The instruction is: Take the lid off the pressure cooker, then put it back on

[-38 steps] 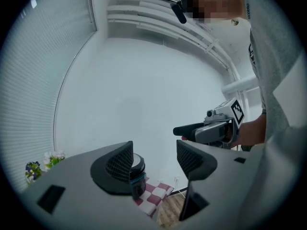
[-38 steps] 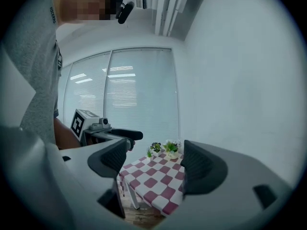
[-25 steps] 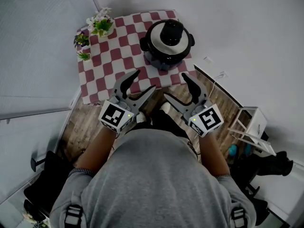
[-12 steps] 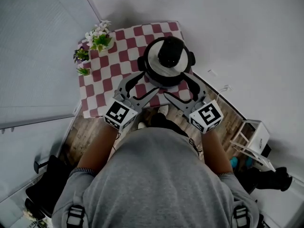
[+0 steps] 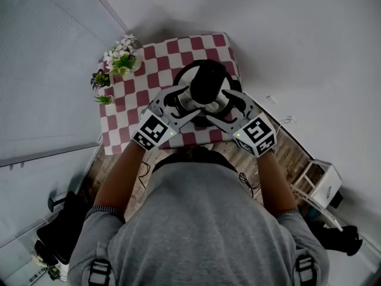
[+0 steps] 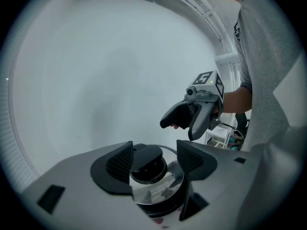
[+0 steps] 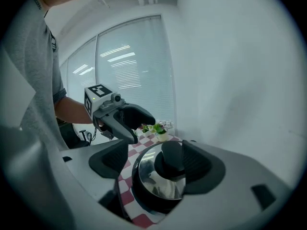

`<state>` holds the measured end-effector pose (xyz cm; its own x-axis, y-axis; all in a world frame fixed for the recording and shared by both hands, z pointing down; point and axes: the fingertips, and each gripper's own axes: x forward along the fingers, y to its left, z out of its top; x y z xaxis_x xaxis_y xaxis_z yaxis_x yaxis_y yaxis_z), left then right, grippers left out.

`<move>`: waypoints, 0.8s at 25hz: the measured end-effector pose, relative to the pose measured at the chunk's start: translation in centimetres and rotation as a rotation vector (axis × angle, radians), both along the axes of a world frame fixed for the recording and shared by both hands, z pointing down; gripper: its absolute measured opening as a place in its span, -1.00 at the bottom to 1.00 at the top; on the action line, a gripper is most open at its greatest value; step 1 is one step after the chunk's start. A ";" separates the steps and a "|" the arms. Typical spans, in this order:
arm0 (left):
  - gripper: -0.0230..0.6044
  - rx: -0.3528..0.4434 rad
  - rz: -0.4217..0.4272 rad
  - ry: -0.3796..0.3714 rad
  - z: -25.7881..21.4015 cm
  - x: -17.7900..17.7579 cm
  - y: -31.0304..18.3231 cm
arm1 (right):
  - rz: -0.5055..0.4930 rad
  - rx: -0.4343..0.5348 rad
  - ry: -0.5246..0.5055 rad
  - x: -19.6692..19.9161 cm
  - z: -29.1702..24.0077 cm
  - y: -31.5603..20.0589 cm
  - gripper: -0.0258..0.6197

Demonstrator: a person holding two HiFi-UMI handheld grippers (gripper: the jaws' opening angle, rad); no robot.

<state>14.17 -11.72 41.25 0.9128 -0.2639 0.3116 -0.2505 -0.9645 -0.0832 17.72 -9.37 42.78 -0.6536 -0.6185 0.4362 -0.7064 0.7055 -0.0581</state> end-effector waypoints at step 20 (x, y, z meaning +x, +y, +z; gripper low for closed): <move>0.06 0.093 0.479 -0.433 6.5 4.1 -3.0 | -0.114 -0.221 0.340 -0.2 6.4 -4.6 0.11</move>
<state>18.27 -14.74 47.72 0.7329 0.0971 0.6734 0.2799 -0.9451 -0.1684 17.57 -14.00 49.21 -0.5085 -0.4182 0.7526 -0.6296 0.7769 0.0063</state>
